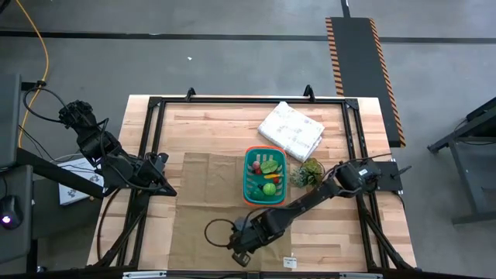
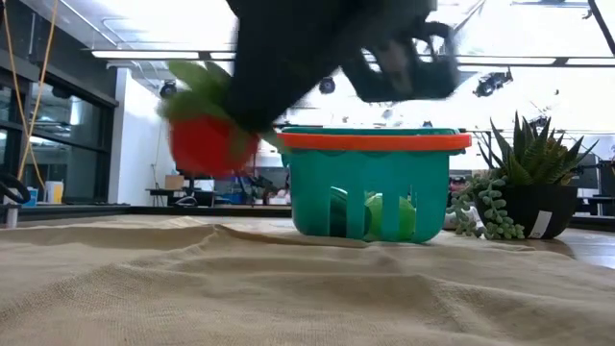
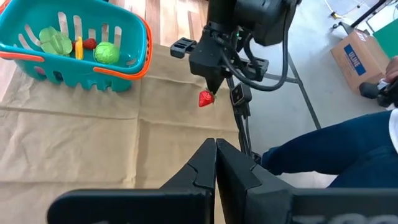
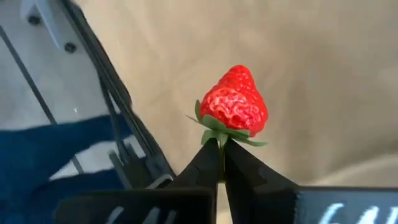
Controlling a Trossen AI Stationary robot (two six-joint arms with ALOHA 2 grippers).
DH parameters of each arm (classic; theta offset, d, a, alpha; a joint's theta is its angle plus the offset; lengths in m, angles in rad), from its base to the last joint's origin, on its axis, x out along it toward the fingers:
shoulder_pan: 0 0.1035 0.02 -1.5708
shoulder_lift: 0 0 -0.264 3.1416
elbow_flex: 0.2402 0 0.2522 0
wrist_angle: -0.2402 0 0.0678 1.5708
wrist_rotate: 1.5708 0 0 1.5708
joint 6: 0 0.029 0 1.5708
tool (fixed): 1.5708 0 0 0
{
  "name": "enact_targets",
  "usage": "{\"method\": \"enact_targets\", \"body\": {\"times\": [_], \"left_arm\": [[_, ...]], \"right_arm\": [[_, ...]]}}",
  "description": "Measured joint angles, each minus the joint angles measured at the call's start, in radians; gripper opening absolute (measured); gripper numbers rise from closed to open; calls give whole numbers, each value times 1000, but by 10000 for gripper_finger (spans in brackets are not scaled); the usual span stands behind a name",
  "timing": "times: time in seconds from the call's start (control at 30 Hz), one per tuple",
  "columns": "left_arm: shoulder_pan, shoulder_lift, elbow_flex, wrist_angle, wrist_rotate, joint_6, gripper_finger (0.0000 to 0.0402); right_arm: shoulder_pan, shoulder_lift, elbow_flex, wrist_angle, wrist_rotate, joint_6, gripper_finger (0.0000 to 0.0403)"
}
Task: Pick and placing Produce into tupperware
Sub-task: Put the red strawberry into the basket
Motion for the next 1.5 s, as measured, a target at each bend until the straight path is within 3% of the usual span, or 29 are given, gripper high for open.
{"method": "enact_targets", "body": {"times": [0.6, 0.97, 1.5], "left_arm": [[0, 0, 0, -2, 0, 45, 1], [0, 0, 0, -4, 0, 79, 1], [0, 2, 0, -4, 0, 88, 1]], "right_arm": [[-64, -1, 198, -73, 297, -28, 0], [-74, -8, 358, -318, 484, 32, 0], [-75, -117, 345, -623, 539, 139, 0]]}}
